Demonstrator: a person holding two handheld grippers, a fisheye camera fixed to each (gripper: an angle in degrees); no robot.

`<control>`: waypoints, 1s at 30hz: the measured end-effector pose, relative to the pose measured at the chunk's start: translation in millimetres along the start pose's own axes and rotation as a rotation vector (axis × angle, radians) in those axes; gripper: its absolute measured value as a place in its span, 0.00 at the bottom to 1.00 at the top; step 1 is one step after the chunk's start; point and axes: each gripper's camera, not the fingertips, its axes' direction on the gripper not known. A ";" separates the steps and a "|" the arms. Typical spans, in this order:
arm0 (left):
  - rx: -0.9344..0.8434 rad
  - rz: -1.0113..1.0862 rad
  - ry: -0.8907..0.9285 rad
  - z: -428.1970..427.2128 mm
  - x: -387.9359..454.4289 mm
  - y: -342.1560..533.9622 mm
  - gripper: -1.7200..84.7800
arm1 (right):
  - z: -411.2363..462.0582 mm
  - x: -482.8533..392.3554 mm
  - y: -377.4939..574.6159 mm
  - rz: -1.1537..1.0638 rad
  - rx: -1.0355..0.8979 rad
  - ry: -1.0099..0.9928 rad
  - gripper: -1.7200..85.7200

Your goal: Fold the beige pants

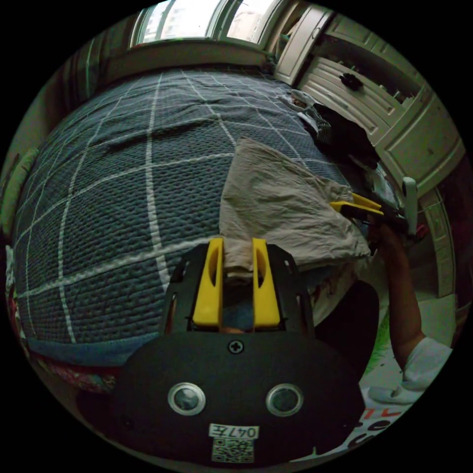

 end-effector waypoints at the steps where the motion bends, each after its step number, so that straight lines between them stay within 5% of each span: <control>1: 0.012 -0.003 0.011 -8.9 -6.0 5.8 0.09 | 6.2 -13.7 -0.1 -0.011 0.001 -0.001 0.15; 3: 0.038 -0.004 0.069 -23.5 -17.9 14.7 0.05 | 15.6 -38.6 1.7 -0.064 0.017 -0.091 0.11; 12: 0.116 -0.081 0.358 -135.4 -97.3 48.2 0.01 | 27.5 -180.1 -1.5 -0.217 0.105 0.092 0.04; 20: 0.383 0.006 -0.002 -349.1 -153.0 146.4 0.01 | -8.2 -374.0 -53.7 -0.488 0.286 0.101 0.03; 30: 0.611 -0.181 -0.512 -615.6 -279.7 320.7 0.01 | -4.8 -760.3 -162.7 -0.945 0.611 -0.119 0.03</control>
